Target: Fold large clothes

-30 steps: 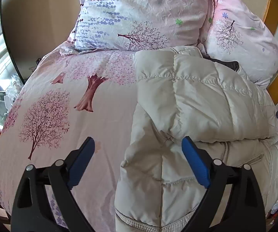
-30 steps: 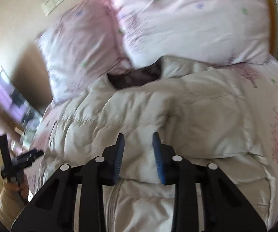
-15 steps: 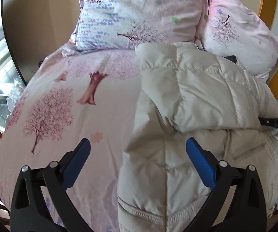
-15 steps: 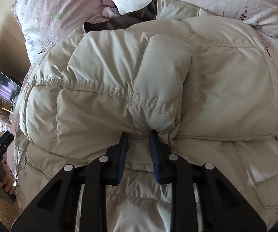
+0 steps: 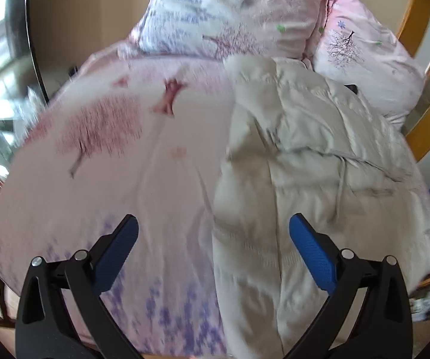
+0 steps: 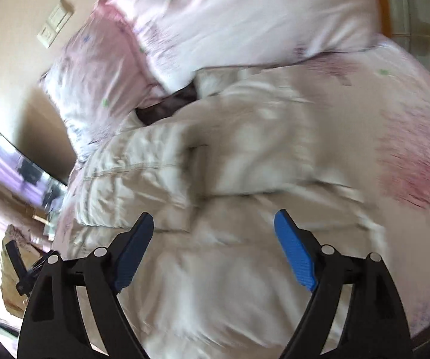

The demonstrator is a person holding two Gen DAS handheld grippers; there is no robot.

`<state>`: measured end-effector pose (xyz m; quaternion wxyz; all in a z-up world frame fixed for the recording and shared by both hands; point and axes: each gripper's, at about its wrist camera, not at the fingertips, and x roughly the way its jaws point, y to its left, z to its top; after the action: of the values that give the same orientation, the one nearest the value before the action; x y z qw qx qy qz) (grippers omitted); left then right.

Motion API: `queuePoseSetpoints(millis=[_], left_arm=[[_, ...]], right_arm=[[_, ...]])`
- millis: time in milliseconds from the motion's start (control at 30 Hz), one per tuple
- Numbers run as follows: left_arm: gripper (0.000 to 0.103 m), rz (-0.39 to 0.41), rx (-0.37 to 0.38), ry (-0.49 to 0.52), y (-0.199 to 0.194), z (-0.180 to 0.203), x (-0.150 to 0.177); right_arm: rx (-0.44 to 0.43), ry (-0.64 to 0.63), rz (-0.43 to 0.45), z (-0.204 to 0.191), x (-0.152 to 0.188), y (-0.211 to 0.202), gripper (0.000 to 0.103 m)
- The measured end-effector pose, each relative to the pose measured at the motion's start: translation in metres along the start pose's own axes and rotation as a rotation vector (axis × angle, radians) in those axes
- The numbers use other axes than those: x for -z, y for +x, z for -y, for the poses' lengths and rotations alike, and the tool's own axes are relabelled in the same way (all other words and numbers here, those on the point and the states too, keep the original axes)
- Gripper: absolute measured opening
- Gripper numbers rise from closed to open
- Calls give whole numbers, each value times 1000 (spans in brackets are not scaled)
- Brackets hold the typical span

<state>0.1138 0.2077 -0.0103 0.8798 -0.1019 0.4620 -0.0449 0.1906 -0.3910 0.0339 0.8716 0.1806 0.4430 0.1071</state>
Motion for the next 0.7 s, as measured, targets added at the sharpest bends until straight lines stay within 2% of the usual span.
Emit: queuePoseSetpoints(millis=[100, 167, 233, 367, 467, 567, 700], left_arm=[[101, -40, 94, -72, -1, -12, 13], [101, -60, 128, -88, -2, -15, 22], [101, -60, 129, -76, -4, -14, 30], [101, -48, 115, -31, -12, -7, 45], [101, -96, 178, -66, -10, -10, 52], [101, -121, 224, -96, -9, -11, 59], [101, -145, 283, -126, -8, -8, 67]], right_arm=[[27, 63, -11, 37, 15, -17, 87], [13, 148, -37, 68, 27, -27, 87], [10, 208, -76, 91, 39, -30, 87], [5, 296, -114, 115, 65, -35, 86], [-46, 336, -127, 128, 80, -38, 84], [-105, 352, -166, 131, 91, -34, 78], [-174, 359, -197, 132, 98, -32, 75]])
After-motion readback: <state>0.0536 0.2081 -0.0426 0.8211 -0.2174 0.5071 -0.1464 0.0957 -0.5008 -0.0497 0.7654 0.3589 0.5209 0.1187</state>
